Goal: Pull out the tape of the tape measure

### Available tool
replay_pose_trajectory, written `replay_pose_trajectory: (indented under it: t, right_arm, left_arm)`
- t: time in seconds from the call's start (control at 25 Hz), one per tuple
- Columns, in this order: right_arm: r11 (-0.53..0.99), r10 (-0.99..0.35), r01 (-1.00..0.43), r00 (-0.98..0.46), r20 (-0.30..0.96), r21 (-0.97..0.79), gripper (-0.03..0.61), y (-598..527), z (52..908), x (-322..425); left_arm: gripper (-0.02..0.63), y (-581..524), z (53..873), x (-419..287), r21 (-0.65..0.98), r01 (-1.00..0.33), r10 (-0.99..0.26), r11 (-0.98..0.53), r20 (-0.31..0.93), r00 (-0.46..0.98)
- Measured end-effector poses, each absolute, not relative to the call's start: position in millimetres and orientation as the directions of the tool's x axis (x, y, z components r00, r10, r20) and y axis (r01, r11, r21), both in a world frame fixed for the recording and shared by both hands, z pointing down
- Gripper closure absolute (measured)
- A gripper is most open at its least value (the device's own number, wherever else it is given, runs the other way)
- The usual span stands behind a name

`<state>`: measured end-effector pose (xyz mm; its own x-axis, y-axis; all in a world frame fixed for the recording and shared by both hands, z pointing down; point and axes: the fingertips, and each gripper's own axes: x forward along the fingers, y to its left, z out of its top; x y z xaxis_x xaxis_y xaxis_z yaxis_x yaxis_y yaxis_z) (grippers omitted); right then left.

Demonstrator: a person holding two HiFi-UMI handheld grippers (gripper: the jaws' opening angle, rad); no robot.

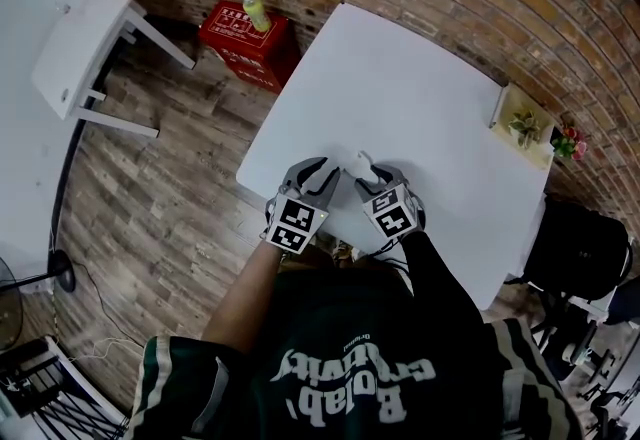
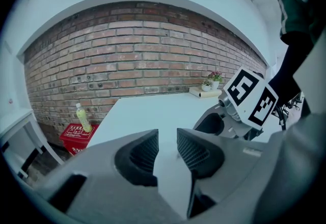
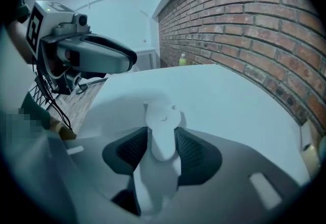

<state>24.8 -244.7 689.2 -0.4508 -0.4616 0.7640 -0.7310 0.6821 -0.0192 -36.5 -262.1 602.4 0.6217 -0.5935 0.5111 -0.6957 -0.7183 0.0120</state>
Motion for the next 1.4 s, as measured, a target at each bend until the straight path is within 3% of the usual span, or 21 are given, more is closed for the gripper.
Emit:
replay_pose_trajectory:
  t: [0.08, 0.12, 0.4, 0.68, 0.88, 1.08, 1.4]
  right_arm:
    - [0.705, -0.46, -0.709, -0.462, 0.758, -0.004, 0.425, -243.2, 689.9, 20.7]
    - [0.709, -0.457, -0.705, -0.467, 0.757, -0.008, 0.428, -242.0, 690.6, 20.4]
    - [0.683, -0.449, -0.719, -0.551, 0.703, -0.127, 0.428, -250.3, 659.2, 24.5]
    - [0.733, -0.49, -0.678, -0.577, 0.654, -0.049, 0.428, -263.4, 598.7, 27.5]
    - [0.794, -0.445, -0.608, -0.592, 0.672, -0.01, 0.428, -247.6, 586.6, 25.6]
    - [0.796, -0.452, -0.605, -0.605, 0.656, -0.009, 0.428, -242.1, 577.1, 31.4]
    - [0.731, -0.484, -0.68, -0.579, 0.656, -0.061, 0.428, -243.6, 572.8, 38.6]
  left_arm:
    - [0.494, -259.7, 606.1, -37.5, 0.017, -0.694, -0.588, -0.72, 0.518, 0.622]
    - [0.494, -259.2, 607.4, -37.8, 0.016, -0.693, -0.586, -0.721, 0.52, 0.621]
    - [0.494, -260.5, 606.6, -42.1, -0.006, -0.687, -0.588, -0.726, 0.524, 0.617]
    - [0.492, -262.6, 586.3, -35.6, -0.036, -0.661, -0.589, -0.75, 0.493, 0.641]
    - [0.485, -255.3, 575.0, -15.8, -0.068, -0.59, -0.546, -0.805, 0.473, 0.691]
    - [0.574, -246.6, 564.3, -7.2, -0.045, -0.558, -0.514, -0.829, 0.452, 0.729]
    - [0.577, -252.3, 555.0, -12.5, 0.055, -0.631, -0.543, -0.774, 0.456, 0.705]
